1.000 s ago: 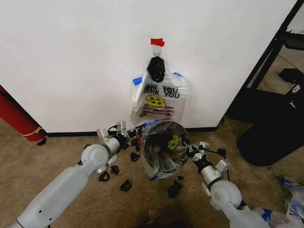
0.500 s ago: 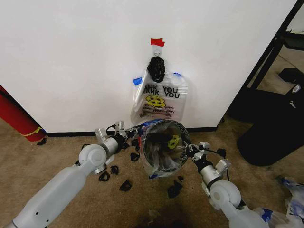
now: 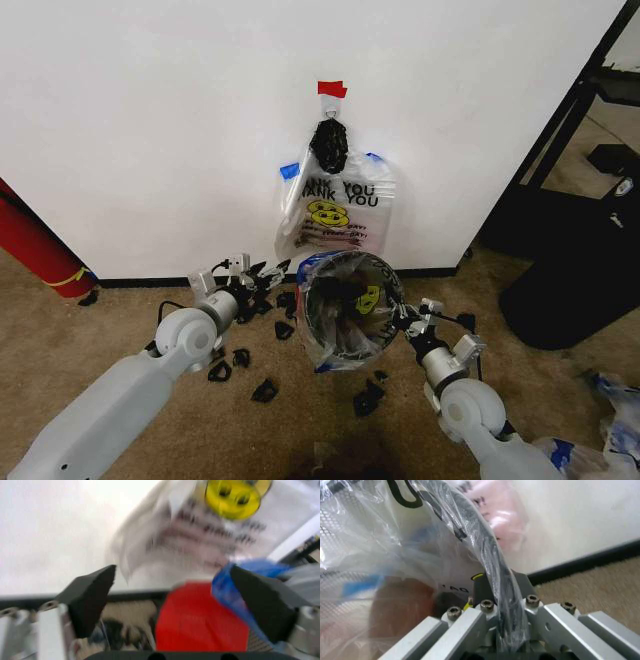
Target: Pick up the garbage bag from the wall and place it over the trash bin.
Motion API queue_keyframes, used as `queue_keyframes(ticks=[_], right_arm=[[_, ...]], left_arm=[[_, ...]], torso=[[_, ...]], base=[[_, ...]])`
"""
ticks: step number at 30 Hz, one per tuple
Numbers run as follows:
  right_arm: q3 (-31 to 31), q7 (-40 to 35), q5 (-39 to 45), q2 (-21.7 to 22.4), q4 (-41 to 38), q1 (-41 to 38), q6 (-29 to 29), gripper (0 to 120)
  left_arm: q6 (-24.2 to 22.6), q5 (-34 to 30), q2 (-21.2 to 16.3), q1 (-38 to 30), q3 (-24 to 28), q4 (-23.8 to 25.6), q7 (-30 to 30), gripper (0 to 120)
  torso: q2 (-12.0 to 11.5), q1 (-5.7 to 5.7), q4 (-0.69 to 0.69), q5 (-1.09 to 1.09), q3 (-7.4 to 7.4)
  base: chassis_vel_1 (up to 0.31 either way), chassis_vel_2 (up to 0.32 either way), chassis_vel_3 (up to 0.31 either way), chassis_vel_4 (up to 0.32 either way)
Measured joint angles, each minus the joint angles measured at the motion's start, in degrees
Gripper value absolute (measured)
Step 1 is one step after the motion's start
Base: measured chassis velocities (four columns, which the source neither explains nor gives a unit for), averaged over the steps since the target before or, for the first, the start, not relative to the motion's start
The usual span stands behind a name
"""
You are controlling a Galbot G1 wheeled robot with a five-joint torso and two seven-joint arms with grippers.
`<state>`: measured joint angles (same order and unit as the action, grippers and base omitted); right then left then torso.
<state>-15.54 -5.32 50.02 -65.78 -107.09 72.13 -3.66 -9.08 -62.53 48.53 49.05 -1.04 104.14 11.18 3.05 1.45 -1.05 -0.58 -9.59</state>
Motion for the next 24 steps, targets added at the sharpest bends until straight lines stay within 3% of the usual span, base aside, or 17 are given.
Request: queue_keyframes(ticks=[3, 5, 8, 10, 11, 14, 18, 19, 24], right_arm=[[-0.48, -5.74, 1.92, -0.4, -2.16, 0.16, -3.04, 0], [-0.75, -6.57, 1.87, -0.48, -2.43, 0.39, -3.14, 0], [-2.69, -13.49, 2.79, -1.05, -4.77, 1.87, -5.21, 0], [-2.63, -17.6, 4.92, -1.23, -5.93, 1.42, -7.65, 0], [-2.63, -17.6, 4.92, -1.23, -5.93, 1.42, -7.65, 0], [-2.21, -22.04, 8.58, -1.57, -7.67, 0.64, -10.72, 0], [-1.91, -24.91, 12.96, -2.23, -9.25, 0.03, -13.35, 0], [-1.67, -26.08, 14.68, -2.61, -9.74, -0.17, -14.76, 0], [-0.61, -28.57, 16.72, -4.02, -10.01, -0.1, -17.6, 0]], left_arm=[[5.94, 8.33, 0.45, 3.85, -2.49, 4.4, 2.04, 100], [6.57, 9.49, 0.58, 4.16, -2.62, 4.78, 2.28, 100], [9.56, 17.16, 2.71, 8.29, -5.35, 8.09, 4.69, 100], [11.36, 20.81, 4.07, 13.43, -10.06, 10.61, 5.34, 100], [11.36, 20.81, 4.07, 13.43, -10.06, 10.61, 5.34, 100], [15.18, 27.8, 7.22, 23.61, -16.61, 14.02, 5.38, 100], [18.63, 33.25, 11.54, 31.4, -21.42, 17.01, 4.75, 100], [19.67, 35.12, 14.11, 34.85, -24.03, 18.4, 4.08, 100], [21.05, 34.69, 20.58, 43.73, -33.13, 23.63, 1.7, 100]], torso=[[0.0, 0.0, 0.05, 0.0, 0.0], [0.0, 0.0, 0.07, 0.01, 0.0], [0.0, 0.0, -0.05, -0.02, 0.01], [0.0, 0.0, -0.05, 0.02, 0.01], [0.0, 0.0, -0.05, 0.02, 0.01], [0.0, -0.01, 0.13, -0.02, 0.0], [0.0, -0.01, 0.06, 0.02, 0.01], [0.01, -0.01, 0.01, 0.0, 0.01], [0.0, -0.01, 0.02, 0.0, 0.01]], base=[[0.0, 0.0, 0.0, 0.0], [0.0, 0.0, 0.0, 0.0], [0.0, 0.0, 0.0, 0.0], [0.0, 0.0, 0.0, 0.0], [0.0, 0.0, 0.0, 0.0], [0.0, 0.0, 0.0, 0.0], [0.0, 0.0, 0.0, 0.0], [0.0, 0.0, 0.0, 0.0], [0.0, 0.0, 0.0, 0.0]])
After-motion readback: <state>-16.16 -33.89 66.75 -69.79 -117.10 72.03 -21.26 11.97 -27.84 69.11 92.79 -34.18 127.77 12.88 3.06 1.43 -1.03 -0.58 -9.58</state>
